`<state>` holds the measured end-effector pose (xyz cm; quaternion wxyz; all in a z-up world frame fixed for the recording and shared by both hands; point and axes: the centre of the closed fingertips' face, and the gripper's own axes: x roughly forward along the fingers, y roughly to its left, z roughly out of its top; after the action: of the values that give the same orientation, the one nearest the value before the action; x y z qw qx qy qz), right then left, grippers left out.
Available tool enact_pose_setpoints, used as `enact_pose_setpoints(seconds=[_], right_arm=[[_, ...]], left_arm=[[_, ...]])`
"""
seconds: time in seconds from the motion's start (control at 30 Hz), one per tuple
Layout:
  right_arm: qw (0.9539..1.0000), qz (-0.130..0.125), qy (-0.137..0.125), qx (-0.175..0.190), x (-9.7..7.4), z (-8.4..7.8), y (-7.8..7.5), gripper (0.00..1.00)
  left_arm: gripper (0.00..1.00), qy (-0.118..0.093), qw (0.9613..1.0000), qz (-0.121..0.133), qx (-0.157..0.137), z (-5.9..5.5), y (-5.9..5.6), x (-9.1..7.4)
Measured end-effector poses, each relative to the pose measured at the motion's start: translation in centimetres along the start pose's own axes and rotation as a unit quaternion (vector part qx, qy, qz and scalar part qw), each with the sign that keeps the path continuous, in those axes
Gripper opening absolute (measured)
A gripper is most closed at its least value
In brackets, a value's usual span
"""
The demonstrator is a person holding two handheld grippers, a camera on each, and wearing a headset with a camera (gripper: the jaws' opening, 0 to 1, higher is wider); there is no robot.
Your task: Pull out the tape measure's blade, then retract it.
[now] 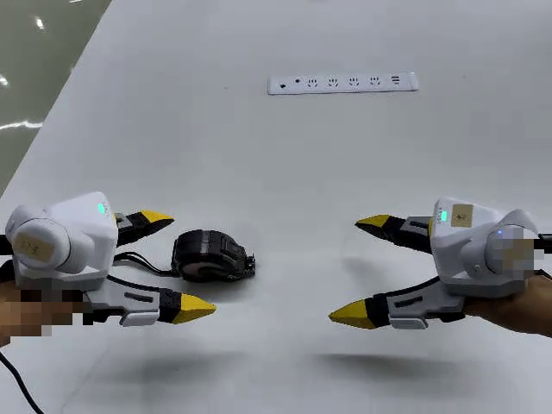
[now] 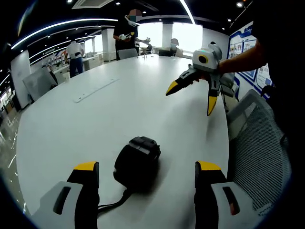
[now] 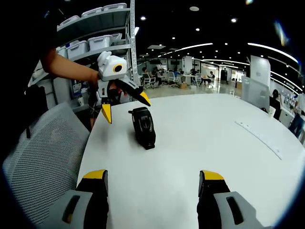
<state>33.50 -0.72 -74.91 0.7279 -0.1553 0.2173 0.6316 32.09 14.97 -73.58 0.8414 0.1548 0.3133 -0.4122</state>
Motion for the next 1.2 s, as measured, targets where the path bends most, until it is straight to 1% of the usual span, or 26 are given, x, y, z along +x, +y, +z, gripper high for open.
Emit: enact_pose_setpoints(seconds=[0.13, 0.2, 0.27, 0.4, 0.43, 0.57, 0.6, 0.67, 0.8, 0.93, 1.1, 1.2], right_arm=[[0.9998, 0.013, 0.004, -0.012, 0.6, 0.1, 0.0, 0.73], [0.9996, 0.021, 0.007, -0.018, 1.0, 0.1, 0.0, 0.71], [0.9992, 0.029, 0.011, -0.024, 1.4, 0.1, 0.0, 0.69], [0.9986, 0.038, 0.011, -0.035, 2.2, 0.5, -0.2, 0.66], [0.9984, 0.04, 0.013, -0.039, 2.5, 0.6, -0.2, 0.64], [0.9975, 0.048, 0.019, -0.047, 3.4, 0.7, -0.3, 0.59], [0.997, 0.051, 0.02, -0.054, 3.7, 0.8, -0.3, 0.57], [0.9965, 0.057, 0.023, -0.056, 4.1, 0.8, -0.3, 0.55], [0.9949, 0.069, 0.031, -0.067, 4.9, 0.7, -0.2, 0.53], [0.9931, 0.081, 0.039, -0.076, 5.9, 0.7, -0.1, 0.49], [0.9909, 0.092, 0.048, -0.086, 7.0, 0.8, 0.2, 0.42], [0.99, 0.097, 0.05, -0.089, 7.7, 1.0, 0.2, 0.4]], left_arm=[[0.75, 0.007, 0.9999, -0.011, 0.011, -0.2, 0.1, 0.1], [0.74, 0.014, 0.9997, -0.016, 0.016, -0.4, 0.2, 0.1], [0.7, 0.021, 0.9993, -0.021, 0.022, -0.5, 0.3, 0.2], [0.66, 0.028, 0.9988, -0.026, 0.032, -0.7, 0.6, 0.3], [0.65, 0.033, 0.9984, -0.028, 0.035, -0.9, 0.8, 0.3], [0.55, 0.043, 0.9974, -0.036, 0.045, -1.1, 1.1, 0.3], [0.54, 0.046, 0.997, -0.037, 0.049, -1.1, 1.3, 0.3], [0.51, 0.054, 0.996, -0.045, 0.055, -1.4, 1.4, 0.3], [0.45, 0.065, 0.9939, -0.055, 0.07, -1.6, 1.5, 0.3], [0.41, 0.076, 0.9919, -0.064, 0.078, -1.8, 1.7, 0.5], [0.33, 0.088, 0.989, -0.08, 0.088, -2.0, 1.5, 0.8], [0.3, 0.097, 0.9876, -0.081, 0.093, -2.2, 1.8, 1.0]])
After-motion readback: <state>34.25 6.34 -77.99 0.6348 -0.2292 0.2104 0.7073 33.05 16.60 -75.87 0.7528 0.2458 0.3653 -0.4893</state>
